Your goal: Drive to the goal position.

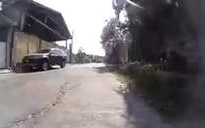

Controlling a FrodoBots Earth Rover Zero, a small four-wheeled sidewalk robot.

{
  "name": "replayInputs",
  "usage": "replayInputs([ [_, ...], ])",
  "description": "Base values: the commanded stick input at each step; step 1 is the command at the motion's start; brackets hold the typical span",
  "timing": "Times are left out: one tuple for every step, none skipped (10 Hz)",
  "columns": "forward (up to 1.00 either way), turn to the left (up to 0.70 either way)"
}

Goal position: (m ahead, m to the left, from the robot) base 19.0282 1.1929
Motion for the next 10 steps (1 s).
replayInputs([
  [1.00,0.00],
  [1.00,0.00],
  [1.00,0.00],
  [1.00,0.00],
  [1.00,0.00],
  [1.00,0.00],
  [1.00,0.00],
  [1.00,0.00],
  [1.00,0.00],
  [1.00,0.00],
])
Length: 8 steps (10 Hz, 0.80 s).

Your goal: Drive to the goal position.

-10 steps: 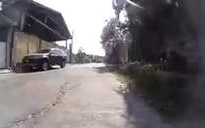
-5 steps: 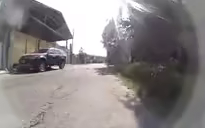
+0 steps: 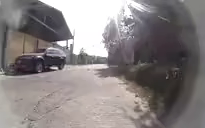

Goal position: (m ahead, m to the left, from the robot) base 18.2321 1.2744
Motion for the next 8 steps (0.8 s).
replayInputs([
  [1.00,0.00],
  [1.00,0.00],
  [1.00,0.00],
  [1.00,0.00],
  [1.00,0.00],
  [1.00,0.00],
  [1.00,0.00],
  [1.00,0.00],
])
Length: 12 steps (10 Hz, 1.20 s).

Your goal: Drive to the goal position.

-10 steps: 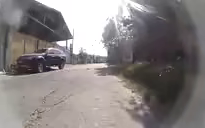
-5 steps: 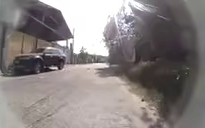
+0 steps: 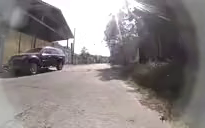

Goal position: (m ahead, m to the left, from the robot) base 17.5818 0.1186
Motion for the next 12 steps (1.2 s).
replayInputs([
  [1.00,0.00],
  [1.00,0.00],
  [1.00,0.00],
  [1.00,0.00],
  [1.00,0.00],
  [1.00,0.00],
  [1.00,0.00],
  [1.00,0.00],
  [1.00,0.00],
  [1.00,0.00],
  [1.00,0.00],
  [1.00,0.00],
])
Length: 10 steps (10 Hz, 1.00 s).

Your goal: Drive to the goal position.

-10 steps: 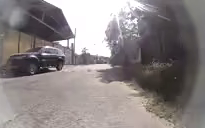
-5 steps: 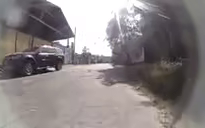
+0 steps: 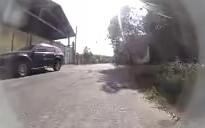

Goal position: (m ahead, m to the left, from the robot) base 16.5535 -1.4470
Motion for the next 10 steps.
replayInputs([
  [1.00,0.00],
  [1.00,0.00],
  [1.00,0.00],
  [1.00,0.00],
  [1.00,0.00],
  [1.00,0.00],
  [1.00,0.00],
  [1.00,0.00],
  [1.00,0.00],
  [1.00,0.00],
])
